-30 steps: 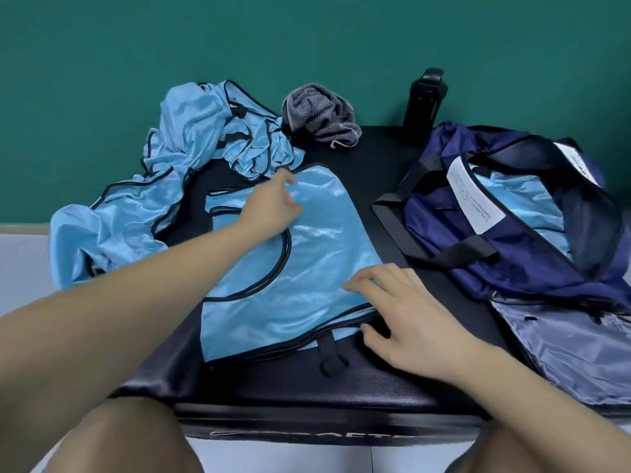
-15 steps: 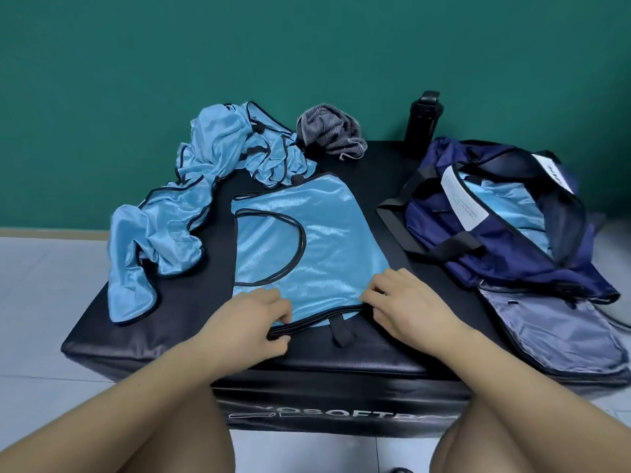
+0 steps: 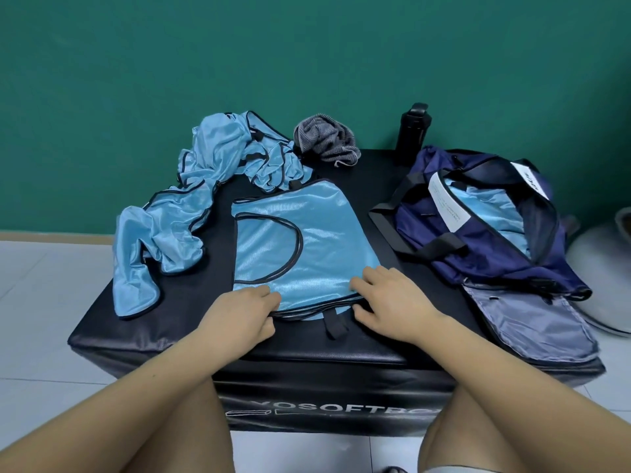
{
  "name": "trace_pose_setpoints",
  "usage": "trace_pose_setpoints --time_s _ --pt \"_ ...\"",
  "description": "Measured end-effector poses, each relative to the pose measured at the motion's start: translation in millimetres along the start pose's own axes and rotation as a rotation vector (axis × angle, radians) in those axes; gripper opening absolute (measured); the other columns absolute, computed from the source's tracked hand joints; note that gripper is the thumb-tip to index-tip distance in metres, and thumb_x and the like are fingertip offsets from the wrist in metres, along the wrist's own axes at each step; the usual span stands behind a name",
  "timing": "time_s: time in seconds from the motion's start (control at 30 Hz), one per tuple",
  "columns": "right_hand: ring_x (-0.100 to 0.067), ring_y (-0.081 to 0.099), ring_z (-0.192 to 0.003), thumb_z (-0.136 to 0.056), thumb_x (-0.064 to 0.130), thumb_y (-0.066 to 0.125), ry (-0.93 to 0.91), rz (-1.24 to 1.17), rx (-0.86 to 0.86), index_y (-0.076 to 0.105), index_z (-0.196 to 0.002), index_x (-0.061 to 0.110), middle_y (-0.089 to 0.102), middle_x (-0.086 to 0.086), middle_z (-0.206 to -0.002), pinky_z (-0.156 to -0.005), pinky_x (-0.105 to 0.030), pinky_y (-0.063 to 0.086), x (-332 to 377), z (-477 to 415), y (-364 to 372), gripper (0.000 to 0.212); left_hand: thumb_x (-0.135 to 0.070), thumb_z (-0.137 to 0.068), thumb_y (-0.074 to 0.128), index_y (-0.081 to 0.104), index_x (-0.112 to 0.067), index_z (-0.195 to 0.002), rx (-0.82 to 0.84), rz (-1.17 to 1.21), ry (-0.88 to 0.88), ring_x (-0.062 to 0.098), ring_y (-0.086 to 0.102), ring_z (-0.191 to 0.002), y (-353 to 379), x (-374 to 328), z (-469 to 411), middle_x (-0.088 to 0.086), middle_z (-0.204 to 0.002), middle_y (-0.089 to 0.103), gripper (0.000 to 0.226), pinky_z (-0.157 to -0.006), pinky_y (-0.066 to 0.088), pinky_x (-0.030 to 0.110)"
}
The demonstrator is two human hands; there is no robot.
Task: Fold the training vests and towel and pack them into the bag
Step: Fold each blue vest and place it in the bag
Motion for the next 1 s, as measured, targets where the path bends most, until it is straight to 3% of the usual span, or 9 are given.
trace_pose_setpoints --time_s 0.2,0.3,0.4,0.53,0.63,0.7,0.8,0.9,1.0 --pt "-0.028 0.046 -0.081 -0.084 0.027 0.060 -0.037 0.135 -0.008 0.054 -0.095 0.016 0.049 -0.003 -0.089 -0.070 -0.039 0.037 8.1 -8.0 2.2 0.016 -0.027 -0.086 0.068 0.049 -0.027 -0.086 -0.011 0.108 -0.007 0.017 0.047 -0.073 -2.9 14.5 0.3 -0.012 -0.087 0.043 0.019 -0.059 0.032 0.033" --pt "-0.028 0.045 -0.084 -0.078 0.023 0.064 -0.028 0.177 0.002 0.053 -0.093 0.015 0.050 -0.005 -0.094 -0.071 -0.039 0.037 7.5 -4.3 0.2 0.019 -0.026 -0.086 0.068 0.051 -0.026 -0.087 -0.035 0.171 0.005 0.016 0.045 -0.076 -9.5 22.3 7.8 -0.012 -0.090 0.044 0.017 -0.064 0.037 0.033" --pt "-0.026 0.046 -0.074 -0.072 0.009 0.071 -0.046 0.168 -0.014 0.054 -0.095 0.016 0.050 -0.002 -0.086 -0.067 -0.039 0.041 12.9 5.0 -0.9 0.030 -0.028 -0.089 0.063 0.044 -0.029 -0.086 -0.024 0.222 -0.011 0.015 0.046 -0.074 -14.3 26.0 17.6 -0.010 -0.083 0.045 0.020 -0.068 0.034 0.032" --pt "-0.026 0.043 -0.068 -0.068 0.000 0.065 -0.050 0.151 -0.016 0.051 -0.102 0.017 0.048 0.001 -0.081 -0.066 -0.041 0.044 18.4 15.6 -3.2 0.040 -0.028 -0.091 0.061 0.042 -0.028 -0.085 0.001 0.210 -0.021 0.018 0.045 -0.067 -18.4 25.7 25.7 -0.007 -0.074 0.049 0.020 -0.067 0.029 0.029" --pt "-0.026 0.045 -0.073 -0.077 0.010 0.062 -0.026 0.011 0.100 0.042 -0.105 0.024 0.052 0.003 -0.085 -0.076 -0.042 0.046 21.8 24.3 -5.8 0.037 -0.031 -0.091 0.062 0.044 -0.030 -0.085 0.057 0.269 -0.052 0.019 0.046 -0.065 -21.8 29.5 30.5 -0.004 -0.071 0.053 0.020 -0.060 0.030 0.024" --pt "-0.025 0.050 -0.074 -0.082 0.020 0.059 0.029 -0.208 0.214 0.038 -0.106 0.032 0.056 0.004 -0.083 -0.077 -0.044 0.048 22.4 34.5 -10.9 0.034 -0.034 -0.087 0.063 0.045 -0.033 -0.083 0.134 0.405 -0.081 0.016 0.046 -0.064 -23.7 33.8 36.0 -0.002 -0.072 0.055 0.018 -0.061 0.038 0.031" --pt "-0.018 0.058 -0.071 -0.083 0.031 0.066 0.132 -0.545 0.360 0.047 -0.108 0.041 0.064 0.002 -0.079 -0.073 -0.043 0.053 20.0 50.3 -22.9 0.033 -0.037 -0.079 0.062 0.055 -0.030 -0.084 0.249 0.601 -0.084 0.008 0.046 -0.066 -29.9 31.9 46.3 -0.001 -0.077 0.060 0.011 -0.066 0.044 0.033" --pt "-0.017 0.061 -0.077 -0.081 0.032 0.073 0.165 -0.714 0.324 0.058 -0.113 0.038 0.072 0.004 -0.090 -0.081 -0.040 0.054 12.7 49.3 -40.0 0.036 -0.028 -0.080 0.065 0.062 -0.026 -0.085 0.299 0.715 -0.107 0.005 0.048 -0.064 -38.1 31.4 48.7 0.002 -0.076 0.061 0.007 -0.065 0.047 0.032" --pt "-0.022 0.051 -0.072 -0.079 0.027 0.075 0.255 -0.811 0.184 0.061 -0.117 0.036 0.068 -0.001 -0.089 -0.074 -0.038 0.049 -12.0 33.8 -51.1 0.041 -0.019 -0.083 0.069 0.065 -0.023 -0.089 0.229 0.746 -0.171 0.007 0.050 -0.065 -45.8 46.0 33.0 0.004 -0.077 0.065 0.008 -0.068 0.048 0.033"
Point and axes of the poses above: each hand's wrist, its own z-axis away from the middle knuckle, its own y-axis out of the palm, x = y × z, the point moved 9 cm from there along -z, towards the middle knuckle
